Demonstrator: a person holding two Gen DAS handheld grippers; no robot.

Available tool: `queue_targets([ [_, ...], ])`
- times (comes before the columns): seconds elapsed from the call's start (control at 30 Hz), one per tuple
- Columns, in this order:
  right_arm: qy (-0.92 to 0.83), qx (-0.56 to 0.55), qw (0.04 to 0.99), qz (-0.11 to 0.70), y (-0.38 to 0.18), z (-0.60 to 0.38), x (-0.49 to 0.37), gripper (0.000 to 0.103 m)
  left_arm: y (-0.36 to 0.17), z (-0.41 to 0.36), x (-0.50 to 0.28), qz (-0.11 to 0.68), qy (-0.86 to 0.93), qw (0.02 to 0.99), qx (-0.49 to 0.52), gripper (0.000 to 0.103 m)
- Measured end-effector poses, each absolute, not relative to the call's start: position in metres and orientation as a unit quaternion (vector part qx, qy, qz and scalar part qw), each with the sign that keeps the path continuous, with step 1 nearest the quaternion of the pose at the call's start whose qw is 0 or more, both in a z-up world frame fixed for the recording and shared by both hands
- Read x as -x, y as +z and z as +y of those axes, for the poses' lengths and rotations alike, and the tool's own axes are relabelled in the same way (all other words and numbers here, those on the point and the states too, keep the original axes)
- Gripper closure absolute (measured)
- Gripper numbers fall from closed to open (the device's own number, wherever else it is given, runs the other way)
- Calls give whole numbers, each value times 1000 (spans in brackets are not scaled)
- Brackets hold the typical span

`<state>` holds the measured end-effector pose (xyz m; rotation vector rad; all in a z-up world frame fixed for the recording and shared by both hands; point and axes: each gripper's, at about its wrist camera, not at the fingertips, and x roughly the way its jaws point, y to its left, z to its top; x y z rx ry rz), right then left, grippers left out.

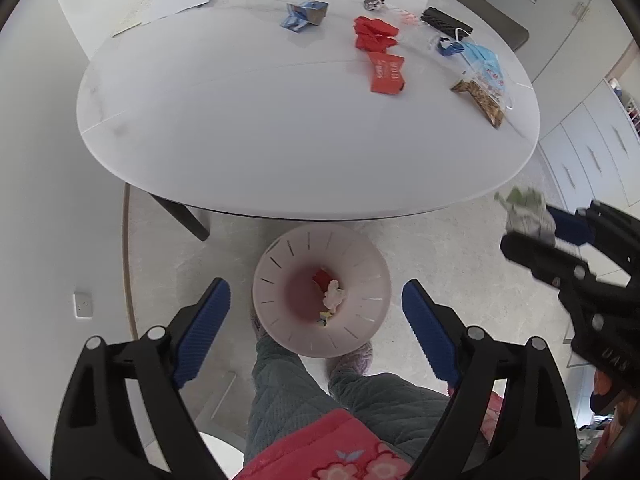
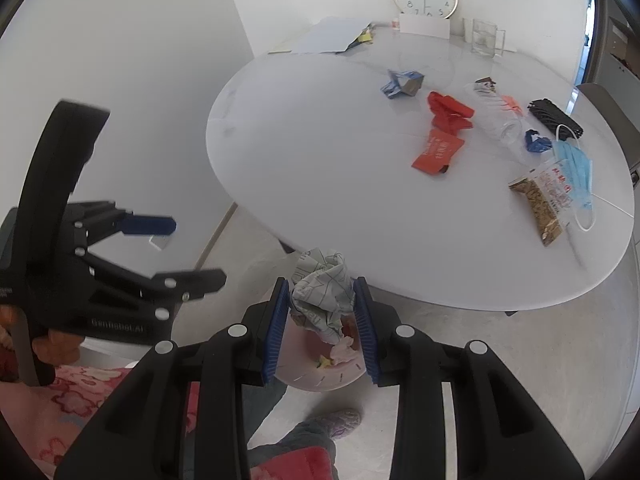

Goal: Collect trash
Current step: 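Release the yellow wrapper and foil into the pink wastebasket with both tools, then grasp the blue bird-print box with the left tool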

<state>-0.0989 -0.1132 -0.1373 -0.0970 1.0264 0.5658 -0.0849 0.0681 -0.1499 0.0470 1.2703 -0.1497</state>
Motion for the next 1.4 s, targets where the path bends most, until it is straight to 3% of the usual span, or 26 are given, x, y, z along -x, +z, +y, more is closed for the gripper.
queue_targets([
  [0.17,277,48,823,494,-145,-103,105,65,-146,80,83,588,-55,806,-29,16],
  [0.23,283,51,813,506,-152,-97,107,54,-145,84,82,587,-50,808,-27,15],
  [0.3,288,47,808,512,-156,-95,108,25,-143,90,80,586,-46,809,-23,15],
  [0.4,269,43,816,509,-155,-95,107,9,-140,97,79,582,-42,812,-20,15],
  [0.5,242,39,831,500,-147,-101,100,3,-135,102,75,577,-42,815,-16,14],
  [1.07,114,-23,873,473,-116,-142,21,3,-97,111,2,520,-87,849,-24,8],
  [1.4,43,-55,889,453,-123,-135,-48,3,-109,109,-122,493,-133,858,-56,8],
])
